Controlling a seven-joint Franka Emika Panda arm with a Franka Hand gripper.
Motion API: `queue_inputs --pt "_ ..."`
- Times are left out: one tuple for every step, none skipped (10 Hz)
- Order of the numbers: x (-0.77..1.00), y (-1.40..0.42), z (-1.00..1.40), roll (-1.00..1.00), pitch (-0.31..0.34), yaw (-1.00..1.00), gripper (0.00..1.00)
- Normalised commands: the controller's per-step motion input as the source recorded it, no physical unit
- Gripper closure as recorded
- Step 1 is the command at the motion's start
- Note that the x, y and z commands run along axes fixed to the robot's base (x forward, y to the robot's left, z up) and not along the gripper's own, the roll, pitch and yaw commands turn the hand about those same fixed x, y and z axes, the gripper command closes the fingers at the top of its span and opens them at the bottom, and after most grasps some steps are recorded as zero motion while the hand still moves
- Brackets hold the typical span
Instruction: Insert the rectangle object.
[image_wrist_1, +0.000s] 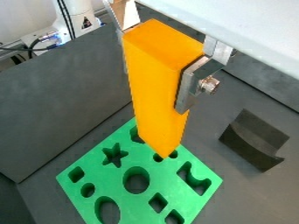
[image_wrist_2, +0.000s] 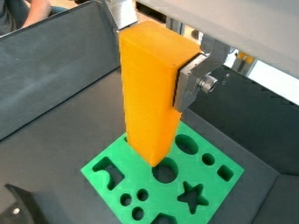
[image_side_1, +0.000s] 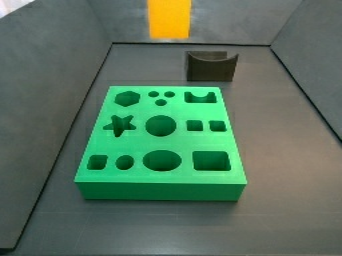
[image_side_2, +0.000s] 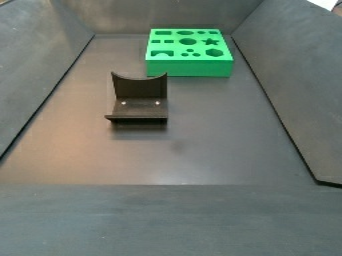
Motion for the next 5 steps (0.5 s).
queue_inputs --pt "0.37 -0.75 -1.00 0.00 0.000 0.05 1.00" --pt "0.45 -0.77 -1.00 0.00 0.000 0.06 1.00" --pt "0.48 -0.77 -1.00 0.00 0.000 0.05 1.00" --pt "0.57 -0.71 -1.00 0.00 0.000 0.00 1.00" --pt "0.61 -0.63 -1.00 0.00 0.000 0.00 1.00"
